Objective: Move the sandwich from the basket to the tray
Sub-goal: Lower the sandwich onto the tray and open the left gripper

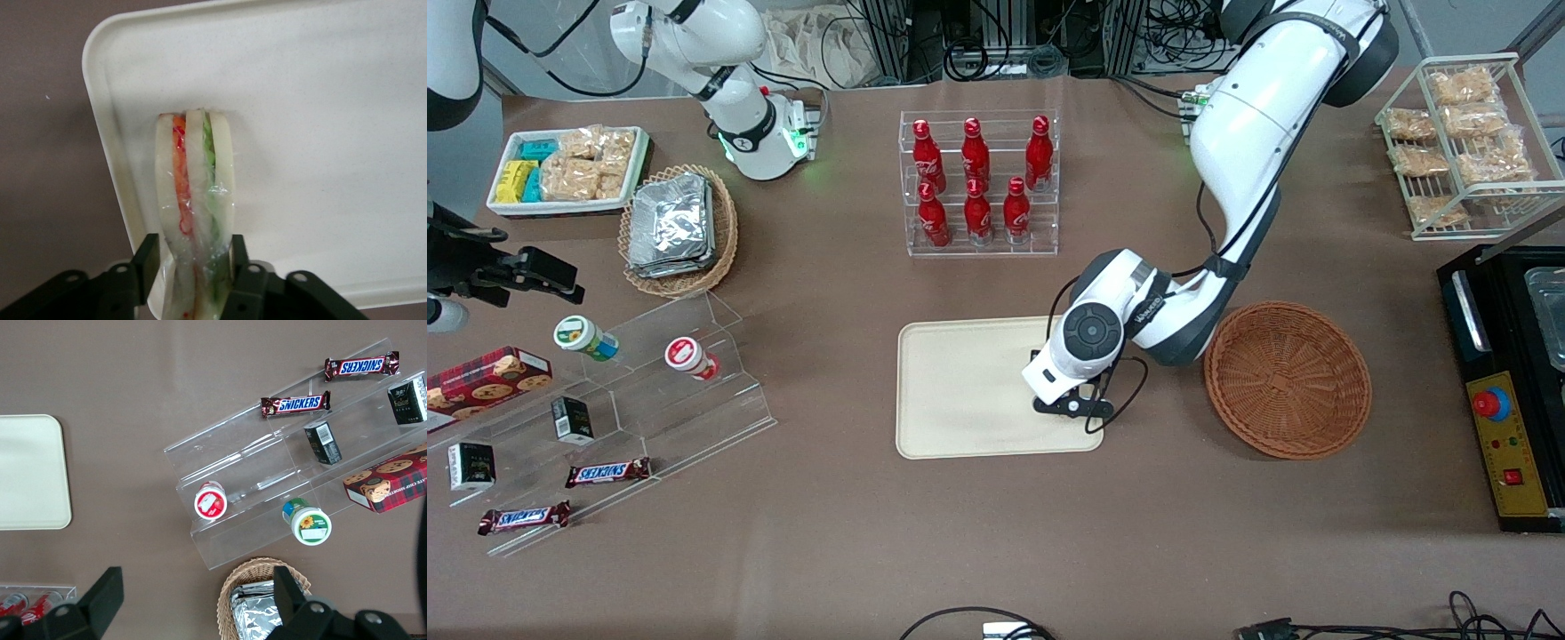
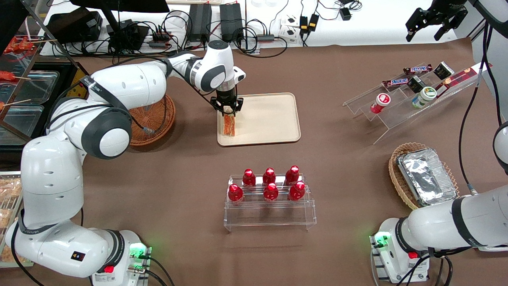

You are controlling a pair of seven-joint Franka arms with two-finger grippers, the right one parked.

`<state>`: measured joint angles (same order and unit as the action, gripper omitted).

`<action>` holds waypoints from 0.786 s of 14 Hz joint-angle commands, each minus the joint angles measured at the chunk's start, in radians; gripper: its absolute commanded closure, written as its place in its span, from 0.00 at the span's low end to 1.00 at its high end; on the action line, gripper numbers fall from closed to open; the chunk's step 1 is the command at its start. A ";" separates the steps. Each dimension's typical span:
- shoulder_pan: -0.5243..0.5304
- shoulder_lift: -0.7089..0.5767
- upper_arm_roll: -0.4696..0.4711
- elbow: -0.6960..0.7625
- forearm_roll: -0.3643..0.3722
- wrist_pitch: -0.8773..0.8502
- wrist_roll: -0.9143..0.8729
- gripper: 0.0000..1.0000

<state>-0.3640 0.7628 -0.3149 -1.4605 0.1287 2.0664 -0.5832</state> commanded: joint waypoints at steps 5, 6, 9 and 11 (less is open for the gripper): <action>0.043 -0.184 0.003 -0.111 0.006 -0.023 -0.012 0.00; 0.065 -0.254 0.003 -0.189 0.002 -0.017 -0.010 0.00; 0.120 -0.515 0.000 -0.441 -0.009 -0.023 0.011 0.00; 0.151 -0.644 0.002 -0.529 -0.033 -0.072 0.090 0.00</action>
<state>-0.2478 0.3109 -0.3126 -1.8178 0.1234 2.0129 -0.5541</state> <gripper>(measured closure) 0.000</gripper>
